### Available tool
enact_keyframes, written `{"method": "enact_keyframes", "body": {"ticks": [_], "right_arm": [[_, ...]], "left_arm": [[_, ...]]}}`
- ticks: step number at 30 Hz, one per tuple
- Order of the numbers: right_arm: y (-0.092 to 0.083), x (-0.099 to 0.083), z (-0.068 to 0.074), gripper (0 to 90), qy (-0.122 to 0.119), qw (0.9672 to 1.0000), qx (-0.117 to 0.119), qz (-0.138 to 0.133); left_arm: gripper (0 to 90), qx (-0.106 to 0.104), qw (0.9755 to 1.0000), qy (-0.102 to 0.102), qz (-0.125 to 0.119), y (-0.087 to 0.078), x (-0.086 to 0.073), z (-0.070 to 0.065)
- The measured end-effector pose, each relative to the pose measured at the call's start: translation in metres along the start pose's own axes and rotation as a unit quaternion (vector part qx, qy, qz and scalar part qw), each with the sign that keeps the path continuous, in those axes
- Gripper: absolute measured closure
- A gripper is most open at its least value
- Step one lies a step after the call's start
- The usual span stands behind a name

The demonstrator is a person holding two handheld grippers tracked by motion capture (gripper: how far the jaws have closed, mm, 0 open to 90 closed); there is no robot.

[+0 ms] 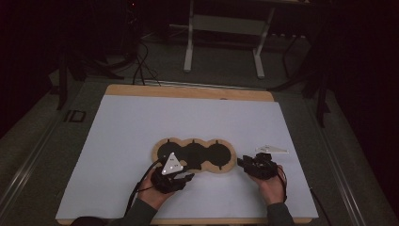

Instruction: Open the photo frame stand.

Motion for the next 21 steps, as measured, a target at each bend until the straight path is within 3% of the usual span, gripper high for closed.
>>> {"method": "enact_keyframes", "body": {"ticks": [7,11,16,21], "right_arm": [[0.001,0.0,0.001,64.3,-0.002,1.0,0.001,0.001],[0.0,0.0,0.0,64.3,0.0,1.0,0.0,0.001],[0.0,-0.001,0.001,64.3,-0.001,1.0,0.001,0.0],[0.0,-0.001,0.001,64.3,-0.002,1.0,0.002,0.001]], "left_arm": [[67.1,-0.014,0.9998,0.004,0.013,0.008,-0.004,-0.005],[73.4,-0.02,0.9995,0.007,0.025,0.013,-0.007,-0.006],[89.0,-0.015,0.9989,0.008,0.044,0.018,-0.011,-0.005],[90.0,-0.003,0.9987,0.007,0.05,0.02,-0.013,-0.004]]}}
Point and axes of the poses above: each handheld gripper's, and its own axes: y roughly forward along the jaws, x roughly out of its top, z roughly to its left, the point moved 4 cm from there along y, roughly forward along the jaws, and after that the axes turned 12 degrees about -x, right-handed, at the moved point
